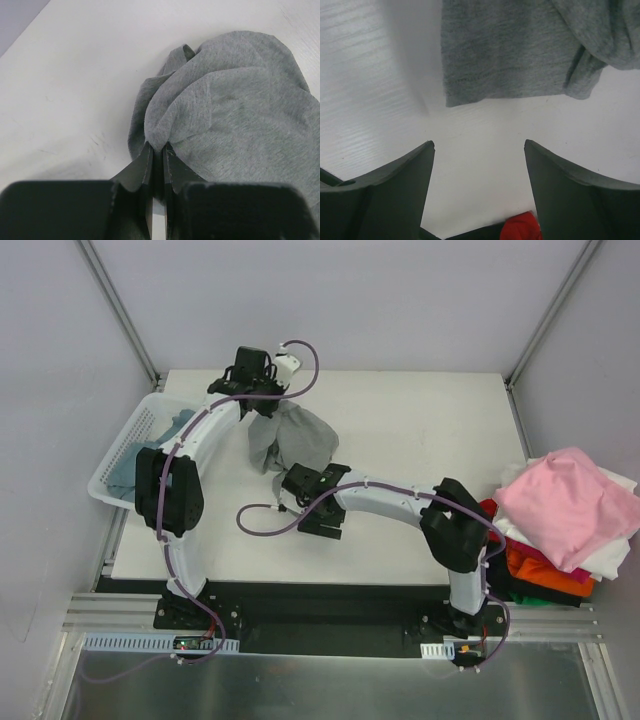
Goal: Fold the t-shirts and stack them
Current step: Move the tshirt to the center of the board, then flatten out the tshirt
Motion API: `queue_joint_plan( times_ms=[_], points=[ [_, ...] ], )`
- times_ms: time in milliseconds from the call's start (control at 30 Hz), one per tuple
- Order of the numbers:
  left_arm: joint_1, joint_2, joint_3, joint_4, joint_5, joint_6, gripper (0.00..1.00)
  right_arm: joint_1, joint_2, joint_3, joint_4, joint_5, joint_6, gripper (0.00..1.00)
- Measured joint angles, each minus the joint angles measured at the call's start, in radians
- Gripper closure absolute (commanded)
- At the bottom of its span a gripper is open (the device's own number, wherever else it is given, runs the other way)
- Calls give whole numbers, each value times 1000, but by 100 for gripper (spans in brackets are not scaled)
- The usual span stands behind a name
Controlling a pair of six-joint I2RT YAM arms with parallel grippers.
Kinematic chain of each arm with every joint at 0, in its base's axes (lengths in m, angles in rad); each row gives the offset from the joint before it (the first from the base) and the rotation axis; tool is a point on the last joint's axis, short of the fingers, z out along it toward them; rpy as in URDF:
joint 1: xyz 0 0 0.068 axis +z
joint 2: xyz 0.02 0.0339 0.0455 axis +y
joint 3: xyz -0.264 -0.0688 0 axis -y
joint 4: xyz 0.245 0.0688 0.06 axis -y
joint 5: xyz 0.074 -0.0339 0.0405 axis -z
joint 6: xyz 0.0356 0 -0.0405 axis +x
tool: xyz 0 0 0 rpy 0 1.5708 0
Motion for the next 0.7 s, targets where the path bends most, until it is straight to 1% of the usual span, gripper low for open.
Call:
queue_joint_plan(
  times_ms=[200, 700],
  points=[
    [0, 0, -31, 11, 0, 0, 100, 1, 61, 21, 10, -19, -19, 27],
    [0, -1, -113, 44, 0, 15, 100, 1, 118, 85, 46, -40, -54, 34]
  ],
)
